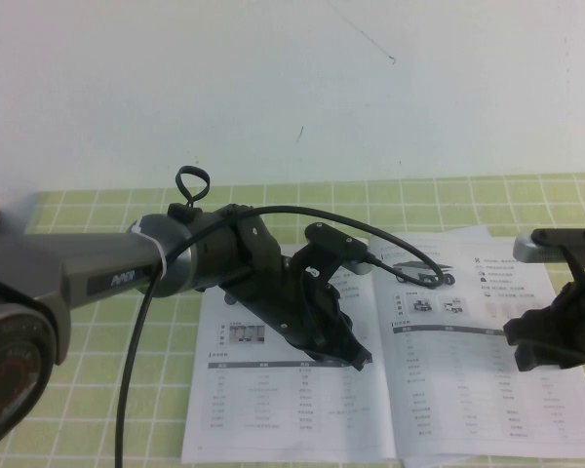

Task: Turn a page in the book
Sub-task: Open the closed book

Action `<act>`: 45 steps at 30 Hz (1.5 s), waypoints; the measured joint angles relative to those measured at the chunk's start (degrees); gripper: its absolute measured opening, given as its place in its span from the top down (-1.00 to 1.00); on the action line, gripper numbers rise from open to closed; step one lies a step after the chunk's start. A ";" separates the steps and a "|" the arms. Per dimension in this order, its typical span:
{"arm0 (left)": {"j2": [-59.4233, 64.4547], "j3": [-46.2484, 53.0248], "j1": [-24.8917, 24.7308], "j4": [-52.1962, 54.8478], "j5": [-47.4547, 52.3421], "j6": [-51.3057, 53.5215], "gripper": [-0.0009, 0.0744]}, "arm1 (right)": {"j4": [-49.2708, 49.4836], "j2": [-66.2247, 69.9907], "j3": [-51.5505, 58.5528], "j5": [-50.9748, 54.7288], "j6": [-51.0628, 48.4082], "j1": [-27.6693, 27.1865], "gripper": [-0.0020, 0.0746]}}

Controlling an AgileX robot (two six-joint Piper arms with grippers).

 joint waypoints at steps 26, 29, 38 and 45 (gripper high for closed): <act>0.00 0.00 0.00 0.24 0.22 0.24 0.99 | -5.33 -4.08 8.04 -9.95 1.77 0.00 -0.35; 0.00 0.00 0.00 0.24 0.22 0.24 0.99 | -4.64 -3.35 8.04 -10.35 1.77 0.00 -0.36; 0.00 0.00 0.00 0.33 0.43 0.24 0.99 | -3.43 -3.35 8.04 -10.79 1.44 0.00 -0.34; 0.00 0.00 0.11 0.46 0.55 0.24 0.99 | -0.69 -3.35 8.04 -11.17 -0.38 0.00 -0.31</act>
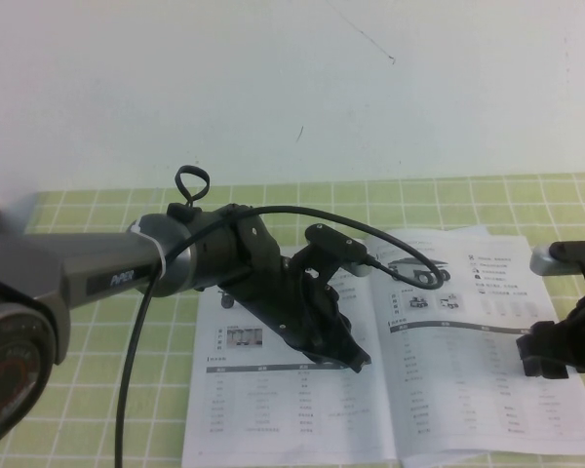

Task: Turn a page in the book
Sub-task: Open the closed book

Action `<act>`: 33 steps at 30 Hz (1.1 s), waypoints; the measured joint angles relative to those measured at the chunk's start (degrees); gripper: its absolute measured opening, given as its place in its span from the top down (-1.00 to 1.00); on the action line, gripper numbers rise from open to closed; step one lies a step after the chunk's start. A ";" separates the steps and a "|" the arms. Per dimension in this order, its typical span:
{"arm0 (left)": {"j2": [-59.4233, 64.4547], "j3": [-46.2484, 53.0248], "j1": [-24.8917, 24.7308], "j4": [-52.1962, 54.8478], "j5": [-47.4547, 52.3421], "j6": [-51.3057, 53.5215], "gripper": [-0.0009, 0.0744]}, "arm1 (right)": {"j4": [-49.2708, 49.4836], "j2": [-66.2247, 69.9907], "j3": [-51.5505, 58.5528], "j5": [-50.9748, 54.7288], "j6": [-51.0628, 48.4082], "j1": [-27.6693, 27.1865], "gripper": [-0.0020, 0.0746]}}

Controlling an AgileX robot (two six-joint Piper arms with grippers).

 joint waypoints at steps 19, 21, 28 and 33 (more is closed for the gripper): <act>0.00 0.00 0.09 0.49 0.30 -0.15 0.99 | 23.73 0.36 -0.10 -0.12 -21.36 0.00 -0.29; 0.00 0.00 0.09 0.49 0.30 -0.15 0.99 | 24.76 0.48 -0.10 -0.03 -22.57 0.00 -0.29; 0.00 0.00 0.09 0.49 0.30 -0.15 0.99 | 27.48 2.03 -0.30 0.35 -24.58 0.00 -0.25; 0.00 0.00 0.09 0.60 0.30 -0.15 0.99 | 36.40 2.79 -0.43 0.47 -33.09 -0.14 -0.18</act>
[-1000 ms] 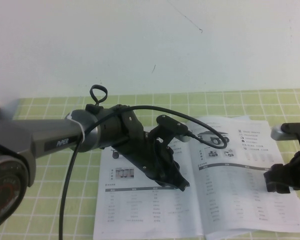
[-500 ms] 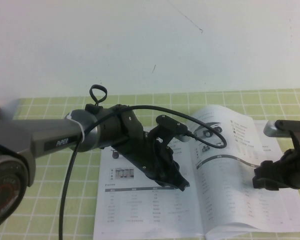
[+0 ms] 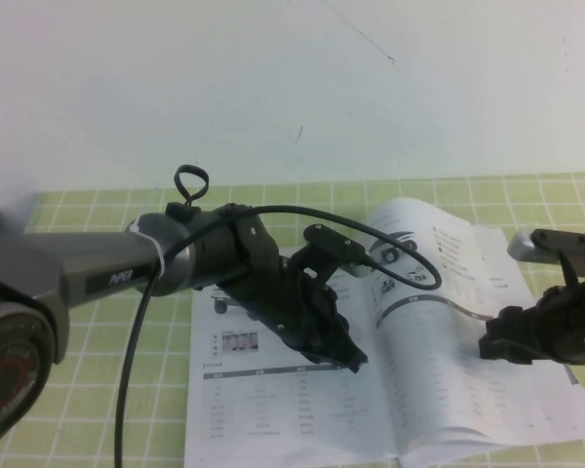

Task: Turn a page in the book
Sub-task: Open the closed book

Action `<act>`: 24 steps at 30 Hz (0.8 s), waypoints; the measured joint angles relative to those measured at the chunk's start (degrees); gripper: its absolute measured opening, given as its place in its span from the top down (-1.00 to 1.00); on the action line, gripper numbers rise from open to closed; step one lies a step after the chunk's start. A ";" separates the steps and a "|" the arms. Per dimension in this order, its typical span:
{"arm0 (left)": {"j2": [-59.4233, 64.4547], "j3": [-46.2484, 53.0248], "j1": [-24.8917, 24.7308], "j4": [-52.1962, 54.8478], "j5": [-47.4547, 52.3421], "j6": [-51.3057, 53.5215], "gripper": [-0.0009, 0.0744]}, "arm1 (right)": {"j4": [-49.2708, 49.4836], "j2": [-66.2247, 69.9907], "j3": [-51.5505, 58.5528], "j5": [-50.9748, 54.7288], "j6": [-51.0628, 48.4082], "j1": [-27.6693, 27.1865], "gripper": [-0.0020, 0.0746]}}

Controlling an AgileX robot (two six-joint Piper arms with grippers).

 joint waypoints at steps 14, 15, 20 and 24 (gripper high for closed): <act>0.00 0.00 0.16 0.10 0.38 0.13 0.99 | 28.51 2.07 0.19 8.27 -27.03 0.07 -0.06; 0.00 0.00 0.16 0.10 0.38 0.13 0.99 | 28.89 2.07 0.19 8.50 -27.32 0.07 -0.05; 0.00 0.00 0.16 0.10 0.38 0.13 0.99 | 29.12 2.20 0.19 9.15 -27.95 0.07 0.01; 0.00 0.00 0.16 0.10 0.41 0.13 0.99 | 29.32 2.20 0.19 9.41 -27.95 0.07 0.02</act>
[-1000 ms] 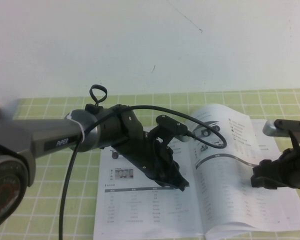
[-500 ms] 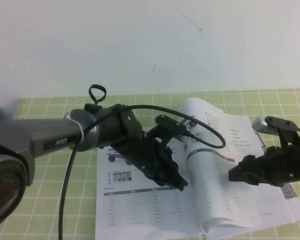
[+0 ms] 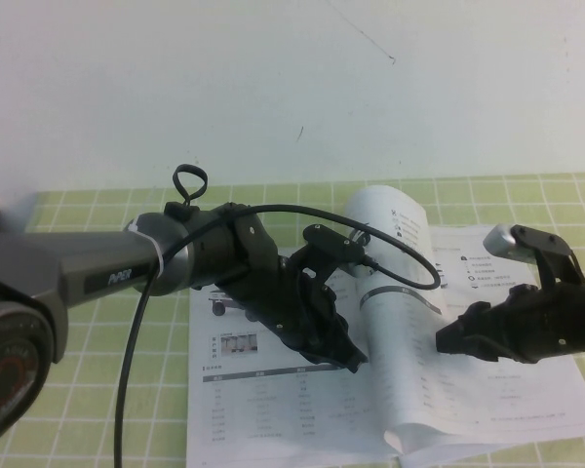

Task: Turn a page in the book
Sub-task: Open the closed book

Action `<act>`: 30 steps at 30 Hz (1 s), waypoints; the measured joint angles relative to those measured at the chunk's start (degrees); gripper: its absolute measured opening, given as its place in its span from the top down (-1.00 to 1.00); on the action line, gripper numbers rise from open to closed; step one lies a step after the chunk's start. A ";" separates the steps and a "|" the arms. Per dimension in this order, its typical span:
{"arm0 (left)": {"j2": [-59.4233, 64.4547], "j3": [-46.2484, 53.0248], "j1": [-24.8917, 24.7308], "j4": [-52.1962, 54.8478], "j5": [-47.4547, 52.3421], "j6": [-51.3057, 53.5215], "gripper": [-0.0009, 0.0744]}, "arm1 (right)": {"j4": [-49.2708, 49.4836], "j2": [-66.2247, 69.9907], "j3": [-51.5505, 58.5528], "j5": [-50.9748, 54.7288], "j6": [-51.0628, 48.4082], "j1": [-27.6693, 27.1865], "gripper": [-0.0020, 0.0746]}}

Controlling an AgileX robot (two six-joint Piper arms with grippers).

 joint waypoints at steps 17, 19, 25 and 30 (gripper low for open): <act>0.00 -0.33 0.00 0.71 0.21 -0.36 0.99 | 10.32 0.00 0.05 5.63 -11.36 0.00 0.03; -0.11 -0.58 0.00 1.85 0.34 -0.67 0.99 | 10.59 0.00 0.05 5.85 -11.99 0.00 0.05; -3.23 -0.58 0.00 10.76 -0.90 -5.91 0.99 | 11.64 0.00 0.05 6.27 -13.43 0.00 0.09; -6.18 -0.58 0.00 20.99 -1.43 -14.23 0.99 | 12.66 0.00 0.05 6.53 -14.56 0.00 0.10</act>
